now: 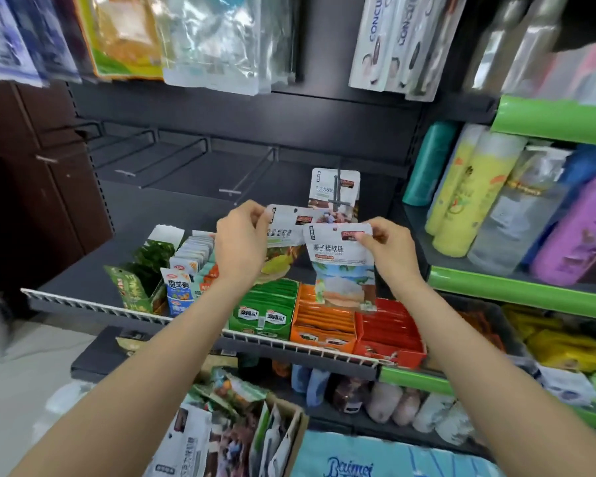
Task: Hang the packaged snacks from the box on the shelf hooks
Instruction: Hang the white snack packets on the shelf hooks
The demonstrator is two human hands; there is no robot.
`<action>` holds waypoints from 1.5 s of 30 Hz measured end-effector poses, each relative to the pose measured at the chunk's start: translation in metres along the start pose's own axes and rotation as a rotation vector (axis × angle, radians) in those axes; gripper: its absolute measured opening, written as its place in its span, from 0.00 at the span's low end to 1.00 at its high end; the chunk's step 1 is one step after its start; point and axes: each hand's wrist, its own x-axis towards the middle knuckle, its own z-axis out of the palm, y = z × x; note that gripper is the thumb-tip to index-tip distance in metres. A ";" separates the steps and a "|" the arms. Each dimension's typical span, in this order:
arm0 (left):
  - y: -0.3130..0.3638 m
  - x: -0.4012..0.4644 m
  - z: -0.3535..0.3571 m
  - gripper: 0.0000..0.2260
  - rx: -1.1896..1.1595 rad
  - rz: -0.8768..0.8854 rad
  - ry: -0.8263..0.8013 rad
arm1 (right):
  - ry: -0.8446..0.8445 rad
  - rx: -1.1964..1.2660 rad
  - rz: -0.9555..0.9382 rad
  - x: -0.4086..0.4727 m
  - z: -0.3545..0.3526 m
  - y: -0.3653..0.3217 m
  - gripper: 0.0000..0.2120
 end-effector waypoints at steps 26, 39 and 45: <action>-0.001 0.016 0.002 0.06 0.083 0.023 -0.004 | 0.211 -0.043 -0.038 0.037 0.031 0.008 0.06; 0.005 0.042 0.036 0.06 0.087 0.011 -0.028 | 0.148 -0.326 -0.146 0.111 0.043 0.033 0.10; 0.005 0.059 0.053 0.05 0.105 0.023 -0.022 | -0.001 -0.406 -0.069 0.161 0.054 0.049 0.16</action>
